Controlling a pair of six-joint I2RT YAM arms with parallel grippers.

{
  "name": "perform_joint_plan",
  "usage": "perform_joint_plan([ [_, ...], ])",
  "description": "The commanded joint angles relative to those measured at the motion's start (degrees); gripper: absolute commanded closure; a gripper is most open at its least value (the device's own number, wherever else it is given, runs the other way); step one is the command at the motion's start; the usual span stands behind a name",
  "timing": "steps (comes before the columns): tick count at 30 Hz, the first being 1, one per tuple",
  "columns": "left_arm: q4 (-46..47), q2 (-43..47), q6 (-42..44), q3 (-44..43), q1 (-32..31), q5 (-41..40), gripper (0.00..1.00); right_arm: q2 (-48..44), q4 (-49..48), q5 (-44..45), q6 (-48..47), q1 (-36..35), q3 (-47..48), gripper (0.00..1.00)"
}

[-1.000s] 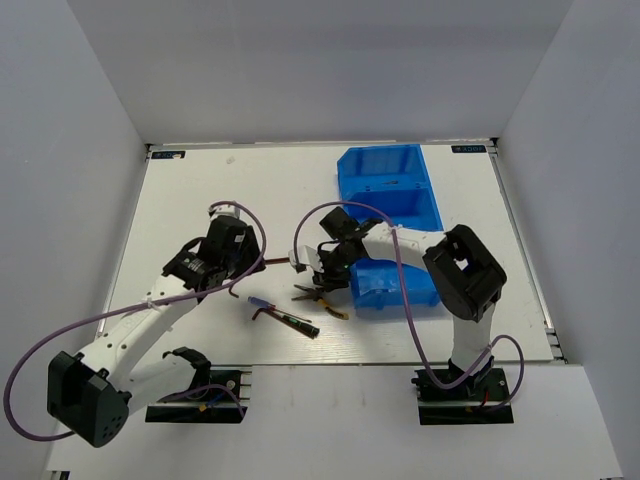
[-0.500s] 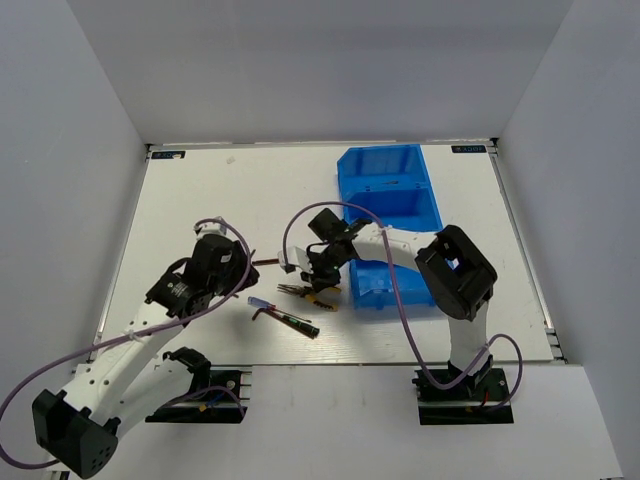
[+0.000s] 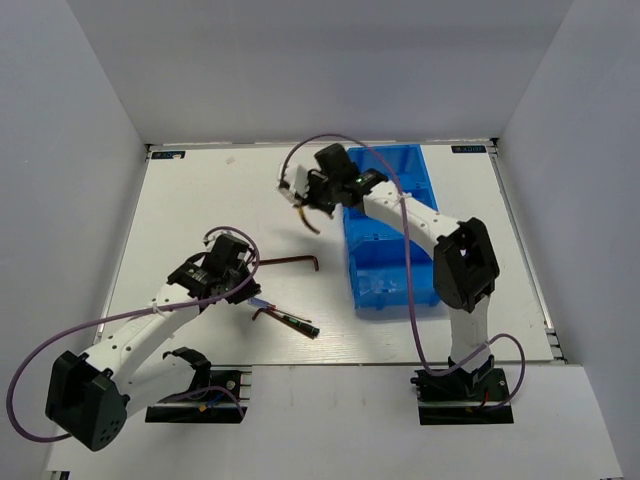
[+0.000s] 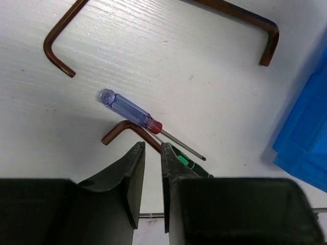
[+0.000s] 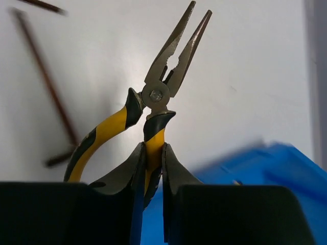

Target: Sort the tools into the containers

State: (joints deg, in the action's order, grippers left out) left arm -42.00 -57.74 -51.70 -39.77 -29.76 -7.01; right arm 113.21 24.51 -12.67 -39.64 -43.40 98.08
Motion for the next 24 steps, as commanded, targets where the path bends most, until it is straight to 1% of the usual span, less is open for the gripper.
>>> perform_joint_plan([
  [1, 0.16, -0.62, -4.80, 0.56, -0.21, 0.50, 0.69, 0.69, -4.38, 12.39, -3.85, 7.69, 5.70, 1.00],
  [2, 0.16, -0.62, -5.51, 1.44, -0.21, 0.50, 0.68, 2.79, -5.43, 16.23, -4.74, 9.11, 7.63, 1.00],
  [3, 0.16, -0.62, -6.56, 1.45, -0.21, 0.50, 0.67, 3.94, -5.70, 18.44, -6.23, 13.30, 10.69, 1.00],
  [5, 1.91, -1.15, -7.09, 2.85, 0.31, 0.50, 0.61, 6.83, -5.09, 20.65, -8.69, 15.79, 13.96, 1.00],
  [6, 1.92, -1.15, -7.10, 2.85, 0.31, 0.50, 0.59, 8.16, -5.96, 21.36, -11.66, 19.28, 16.41, 1.00],
  [8, 2.62, -1.67, -7.10, 2.85, 0.31, 0.50, 0.59, 8.78, -7.45, 20.93, -13.96, 21.41, 16.44, 1.00],
  [9, 3.15, -1.68, -7.10, 3.38, 0.31, 0.50, 0.58, 8.96, -10.33, 20.06, -16.15, 22.64, 15.31, 1.00],
  [12, 3.67, -2.73, -7.10, 3.38, 0.31, 0.50, 0.58, 10.01, -12.90, 19.44, -21.42, 25.20, 13.02, 1.00],
  [14, 3.68, -3.26, -7.10, 3.38, 0.31, 0.50, 0.57, 10.71, -16.67, 19.43, -25.29, 26.43, 11.79, 1.00],
  [16, 3.68, -3.79, -7.10, 3.38, 0.31, 0.50, 0.57, 11.16, -18.87, 18.56, -26.19, 26.96, 9.59, 1.00],
  [19, 2.54, -4.32, -7.79, 3.91, 0.31, 0.50, 0.48, 9.58, -19.85, 15.05, -25.93, 28.10, 5.73, 1.00],
  [20, 2.54, -4.32, -8.32, 3.91, 0.31, 0.50, 0.44, 8.36, -20.03, 13.30, -25.93, 28.19, 2.58, 1.00],
  [22, 1.40, -4.32, -9.11, 3.91, 0.31, -0.02, 0.40, 6.94, -21.00, 10.74, -25.58, 28.02, 0.54, 1.00],
  [24, 1.39, -4.32, -9.65, 3.91, 0.31, -0.03, 0.38, 6.15, -20.91, 10.38, -24.88, 28.02, -1.49, 1.00],
])
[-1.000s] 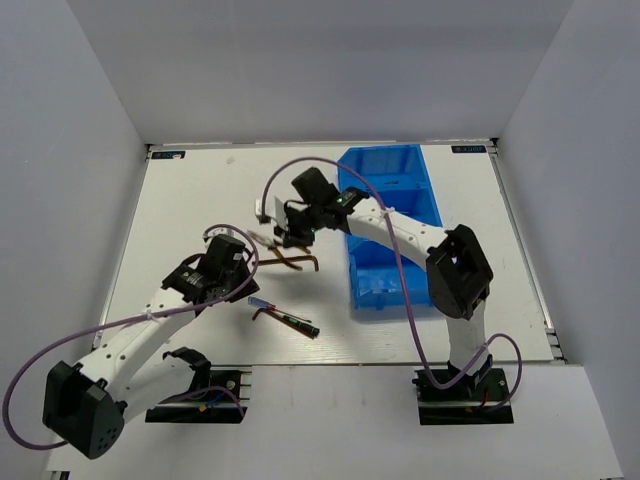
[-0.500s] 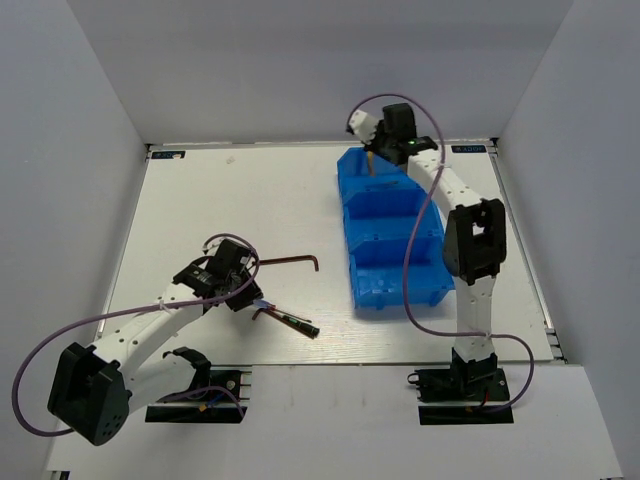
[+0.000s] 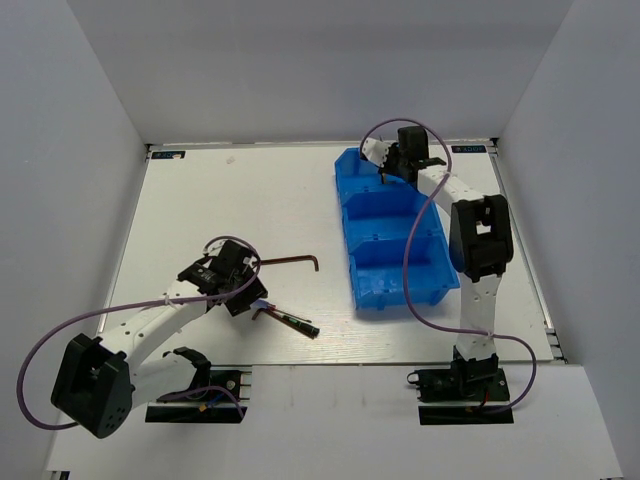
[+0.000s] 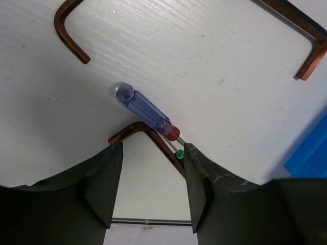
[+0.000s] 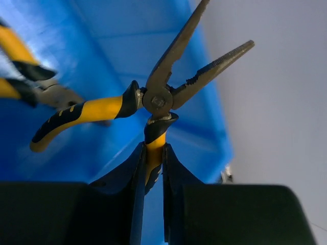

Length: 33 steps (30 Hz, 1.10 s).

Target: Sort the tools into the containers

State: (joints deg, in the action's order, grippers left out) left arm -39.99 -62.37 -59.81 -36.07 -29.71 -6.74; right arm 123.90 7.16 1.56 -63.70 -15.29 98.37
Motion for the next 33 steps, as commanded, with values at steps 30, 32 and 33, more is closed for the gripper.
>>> perform_joint_plan([
  [30, 1.22, -15.69, -3.21, -8.13, -0.26, -6.35, 0.62, -31.43, 8.74, -23.62, 22.39, -0.18, -20.84, 0.51],
  [32, 2.36, -13.06, -1.64, -9.01, -0.78, -5.74, 0.64, -33.53, 11.82, -27.65, 22.92, -0.18, -23.29, 0.51],
  [33, 2.89, -12.35, -1.10, -9.80, -0.78, -5.74, 0.64, -34.07, 12.87, -29.15, 22.83, -0.18, -23.92, 0.54],
])
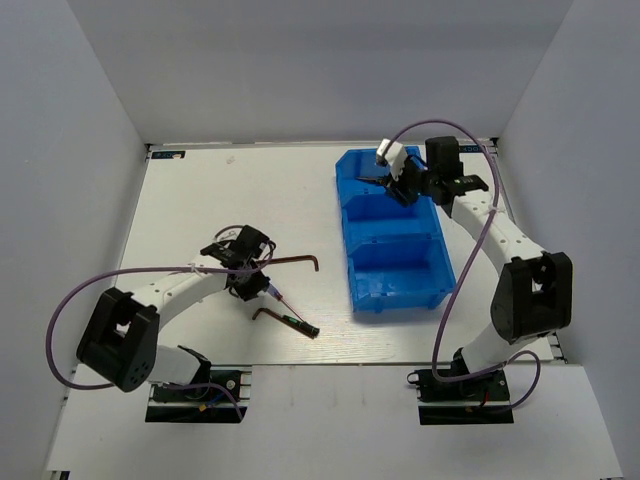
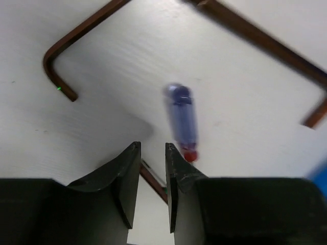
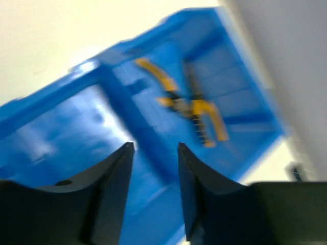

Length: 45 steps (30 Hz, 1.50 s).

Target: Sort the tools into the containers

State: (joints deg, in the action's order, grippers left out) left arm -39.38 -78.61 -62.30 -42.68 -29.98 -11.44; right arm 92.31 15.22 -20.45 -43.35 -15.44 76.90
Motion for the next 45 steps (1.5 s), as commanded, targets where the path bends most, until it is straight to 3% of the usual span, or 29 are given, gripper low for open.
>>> perform_joint_plan([
  [1, 2.29, 4.42, 1.92, -4.25, -0.52, -1.04, 0.64, -3.45, 8.91, -12.55, 2.22, 0.06, -2.81, 0.57],
  [4, 2.89, 4.43, 3.15, -5.58, 0.09, -1.57, 0.56, -5.21, 18.06, -20.65, -0.50, -0.55, -3.60, 0.79],
  [6, 3.77, 2.51, 4.82, -6.10, 0.09, -1.57, 0.45, -5.30, 21.23, -23.93, -1.56, -2.22, -4.30, 0.91],
  [10, 5.27, -4.17, 7.11, -9.34, 0.09, -0.77, 0.44, -5.74, 22.48, -24.12, -1.82, -5.21, -4.66, 0.85],
  [15, -0.53, -11.82, 8.34, -15.77, -0.43, -0.95, 0.45, -5.83, 21.43, -22.44, -0.07, -6.36, -3.08, 0.77],
  [35, -0.36, -7.88, 7.81, -9.27, -0.43, 1.33, 0.52, -6.18, 19.49, -23.41, 5.65, -6.79, -3.16, 0.70],
  [40, 0.79, -11.91, 8.42, -9.17, -0.96, 1.33, 0.52, -6.27, 19.84, -22.97, 5.82, -7.32, -3.69, 0.68],
  [45, 2.46, -14.81, 8.95, -10.23, -0.96, 0.20, 0.61, -6.44, 20.02, -22.88, 6.26, -7.50, -4.13, 0.68],
])
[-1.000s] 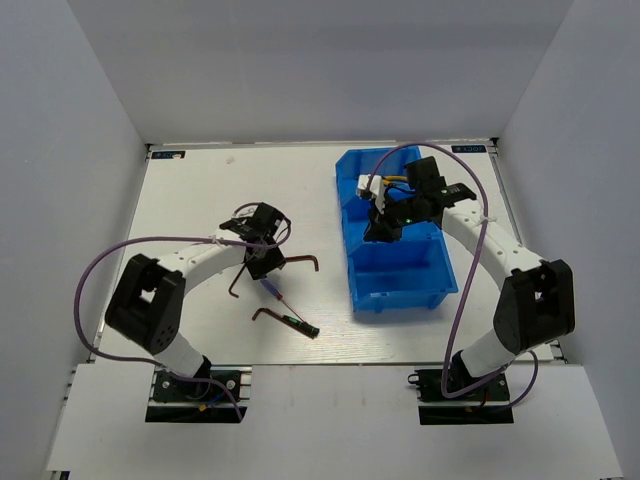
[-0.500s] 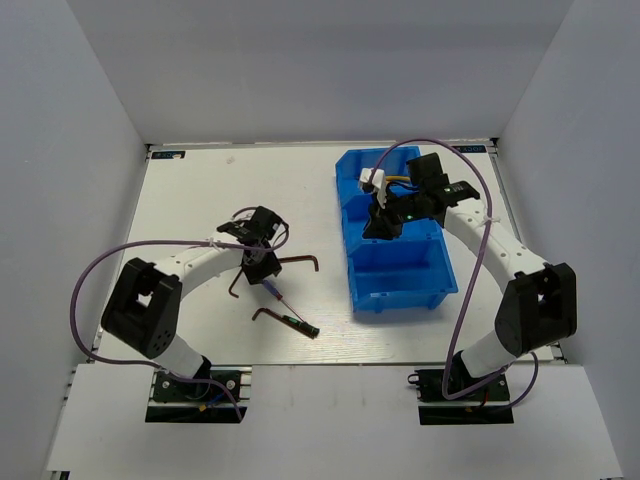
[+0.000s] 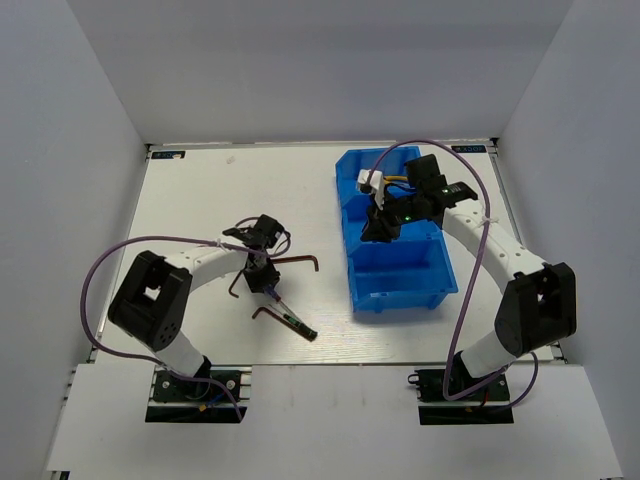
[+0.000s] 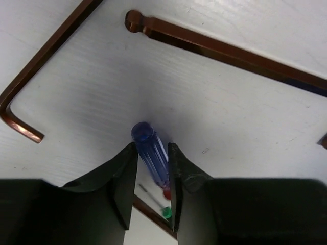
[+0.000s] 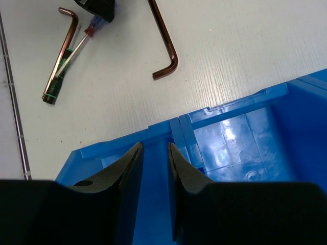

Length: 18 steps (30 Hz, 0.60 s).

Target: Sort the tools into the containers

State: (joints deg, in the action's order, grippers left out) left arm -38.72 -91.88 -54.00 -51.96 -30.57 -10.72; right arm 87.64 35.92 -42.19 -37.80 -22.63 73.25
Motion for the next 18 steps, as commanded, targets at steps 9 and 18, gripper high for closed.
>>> perform_joint_plan([
  [9, 1.28, -1.21, 2.40, -8.47, -0.37, -0.53, 1.00, -2.29, 0.81, -0.96, -1.04, 0.39, -1.18, 0.70],
  [18, 3.12, -2.08, 1.27, -28.35, 0.16, 2.36, 1.00, -3.87, -0.32, 4.38, 1.84, 0.75, -1.97, 1.00],
])
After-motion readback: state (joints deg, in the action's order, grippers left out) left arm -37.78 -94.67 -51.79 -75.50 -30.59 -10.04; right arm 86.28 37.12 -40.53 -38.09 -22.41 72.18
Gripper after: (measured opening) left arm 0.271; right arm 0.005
